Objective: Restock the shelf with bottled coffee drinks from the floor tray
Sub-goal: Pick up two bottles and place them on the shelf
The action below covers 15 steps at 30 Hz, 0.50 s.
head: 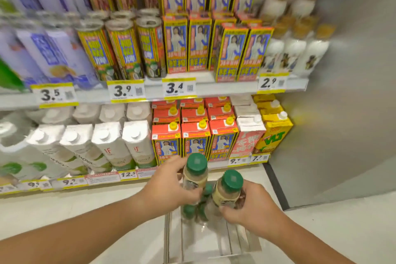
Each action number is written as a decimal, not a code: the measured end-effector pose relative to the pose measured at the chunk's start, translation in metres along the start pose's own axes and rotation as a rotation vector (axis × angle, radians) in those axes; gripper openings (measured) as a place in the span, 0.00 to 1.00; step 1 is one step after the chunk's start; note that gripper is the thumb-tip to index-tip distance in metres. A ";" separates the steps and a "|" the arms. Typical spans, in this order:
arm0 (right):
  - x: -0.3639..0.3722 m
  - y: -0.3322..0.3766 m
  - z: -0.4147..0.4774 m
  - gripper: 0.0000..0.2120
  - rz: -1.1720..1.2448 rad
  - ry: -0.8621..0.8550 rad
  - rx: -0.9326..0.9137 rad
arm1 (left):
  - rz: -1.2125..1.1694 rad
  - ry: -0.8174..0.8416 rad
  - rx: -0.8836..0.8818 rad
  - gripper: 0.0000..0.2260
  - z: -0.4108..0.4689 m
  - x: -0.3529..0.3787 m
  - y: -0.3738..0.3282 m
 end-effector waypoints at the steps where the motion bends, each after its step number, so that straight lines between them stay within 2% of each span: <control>1: -0.015 0.019 0.006 0.13 -0.012 -0.025 -0.012 | 0.000 -0.019 0.038 0.18 0.006 -0.015 -0.022; 6: -0.097 0.121 0.038 0.13 -0.063 -0.170 -0.072 | -0.034 -0.054 0.236 0.12 0.030 -0.088 -0.146; 10: -0.152 0.213 0.050 0.10 -0.117 -0.235 -0.164 | -0.020 -0.066 0.306 0.10 0.036 -0.142 -0.230; 15: -0.211 0.294 0.070 0.14 -0.089 -0.305 -0.294 | -0.020 -0.062 0.401 0.10 0.050 -0.190 -0.309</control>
Point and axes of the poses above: each hand's wrist, its own z-axis towards the middle knuckle, its own x-axis out of the palm, y = z × x, the point moved 4 cm from there along z, towards the middle knuckle, and after that the axes turned 8 degrees about -x, right-handed, at the moved point
